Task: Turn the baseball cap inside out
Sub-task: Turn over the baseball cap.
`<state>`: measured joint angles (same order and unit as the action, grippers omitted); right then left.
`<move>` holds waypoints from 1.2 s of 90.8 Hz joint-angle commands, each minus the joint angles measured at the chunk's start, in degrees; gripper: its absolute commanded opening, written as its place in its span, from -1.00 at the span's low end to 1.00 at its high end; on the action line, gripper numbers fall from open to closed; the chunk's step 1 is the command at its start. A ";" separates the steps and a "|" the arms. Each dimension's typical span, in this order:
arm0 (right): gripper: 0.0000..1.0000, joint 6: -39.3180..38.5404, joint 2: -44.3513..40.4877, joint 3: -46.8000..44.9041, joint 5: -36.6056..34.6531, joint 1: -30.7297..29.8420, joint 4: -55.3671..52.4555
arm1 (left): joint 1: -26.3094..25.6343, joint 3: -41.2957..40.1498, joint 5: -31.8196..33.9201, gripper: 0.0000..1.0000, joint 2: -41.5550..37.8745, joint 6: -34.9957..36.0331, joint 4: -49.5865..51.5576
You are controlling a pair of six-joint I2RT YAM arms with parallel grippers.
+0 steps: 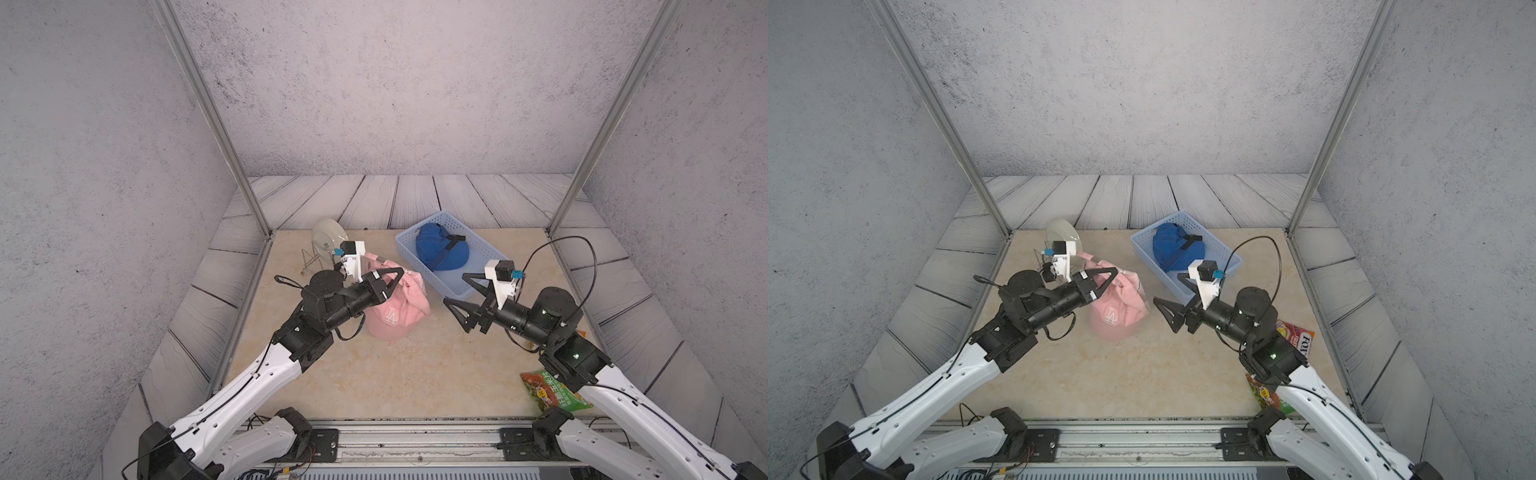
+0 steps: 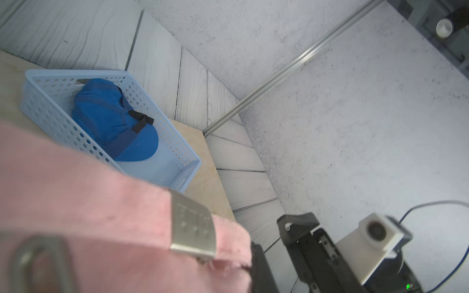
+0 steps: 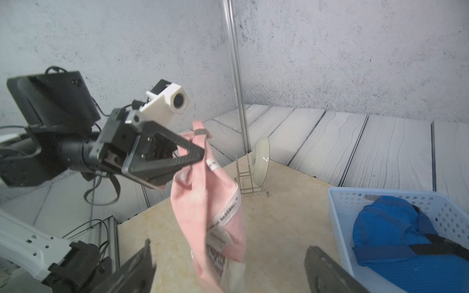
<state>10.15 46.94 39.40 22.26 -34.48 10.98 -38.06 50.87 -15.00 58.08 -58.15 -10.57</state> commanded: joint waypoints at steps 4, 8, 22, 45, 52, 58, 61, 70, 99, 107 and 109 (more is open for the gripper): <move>0.93 -7.15 2.11 -6.62 -1.15 -0.98 17.96 | -0.26 4.77 3.56 -1.00 0.24 -4.50 -3.51; 0.94 -9.17 3.11 -6.54 -1.70 -1.46 18.34 | -0.26 5.44 3.06 -1.00 0.62 -4.98 -3.13; 0.95 -13.96 6.46 -8.19 -3.71 -2.47 26.22 | -0.26 5.39 3.23 -1.00 1.21 -7.53 -4.61; 0.75 -16.27 11.67 -5.45 -2.40 -4.25 27.37 | -0.26 6.27 2.20 -1.00 2.26 -9.75 -6.31; 0.36 -16.84 13.18 -4.11 -1.86 -4.67 25.82 | -0.32 6.29 2.17 -1.00 2.29 -9.87 -6.24; 0.15 -17.08 14.27 -3.45 -1.13 -4.80 25.55 | -0.34 6.06 2.10 -1.00 2.09 -10.11 -6.22; 0.07 -17.04 14.65 -3.11 -0.71 -4.92 25.45 | -0.34 6.02 2.09 -1.00 2.01 -10.21 -6.19; -0.10 -16.84 16.36 -1.32 1.31 -4.92 23.35 | -0.34 5.82 1.88 -1.00 1.73 -10.69 -5.96; -0.55 -14.07 19.93 2.67 3.98 -4.90 16.50 | 0.13 5.58 3.07 -1.00 -0.15 -8.52 -4.19; -1.00 -11.76 20.05 4.17 5.76 -4.91 13.66 | 0.97 6.82 0.69 -1.00 -0.23 -5.98 -0.42; -1.00 -11.04 19.93 4.63 6.78 -4.94 12.78 | 1.46 6.93 0.22 -1.00 -0.31 -5.37 0.72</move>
<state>-3.99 66.41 40.97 25.56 -39.22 28.25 -37.71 55.11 -12.43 59.20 -67.37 -12.27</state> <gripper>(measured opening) 0.046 0.082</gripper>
